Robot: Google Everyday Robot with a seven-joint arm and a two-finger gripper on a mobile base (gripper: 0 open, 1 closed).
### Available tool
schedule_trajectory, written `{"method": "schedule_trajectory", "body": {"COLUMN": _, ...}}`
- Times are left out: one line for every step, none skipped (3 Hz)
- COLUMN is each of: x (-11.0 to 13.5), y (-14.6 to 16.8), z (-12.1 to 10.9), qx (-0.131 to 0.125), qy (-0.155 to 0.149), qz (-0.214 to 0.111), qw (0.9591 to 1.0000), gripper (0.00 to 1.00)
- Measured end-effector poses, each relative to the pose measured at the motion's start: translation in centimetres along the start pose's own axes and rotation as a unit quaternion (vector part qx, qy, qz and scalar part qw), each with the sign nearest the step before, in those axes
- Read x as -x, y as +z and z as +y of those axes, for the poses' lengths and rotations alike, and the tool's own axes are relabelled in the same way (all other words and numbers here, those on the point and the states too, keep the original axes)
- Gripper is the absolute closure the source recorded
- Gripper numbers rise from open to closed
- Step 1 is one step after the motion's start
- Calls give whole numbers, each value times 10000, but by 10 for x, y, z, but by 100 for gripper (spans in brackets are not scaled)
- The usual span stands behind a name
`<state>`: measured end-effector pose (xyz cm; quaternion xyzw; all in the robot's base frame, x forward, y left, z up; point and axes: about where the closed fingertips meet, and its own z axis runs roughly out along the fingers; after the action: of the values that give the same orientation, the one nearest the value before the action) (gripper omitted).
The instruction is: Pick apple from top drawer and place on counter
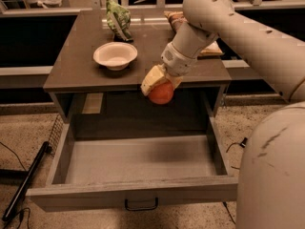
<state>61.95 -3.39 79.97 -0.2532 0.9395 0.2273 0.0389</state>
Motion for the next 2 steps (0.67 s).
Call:
{"method": "schedule_trajectory", "body": {"x": 0, "y": 0, "z": 0, "qx": 0, "qy": 0, "qz": 0, "qw": 10000, "gripper": 53}}
{"method": "schedule_trajectory", "body": {"x": -2, "y": 1, "z": 2, "qx": 0, "qy": -1, "qz": 0, "qw": 10000, "gripper": 84}}
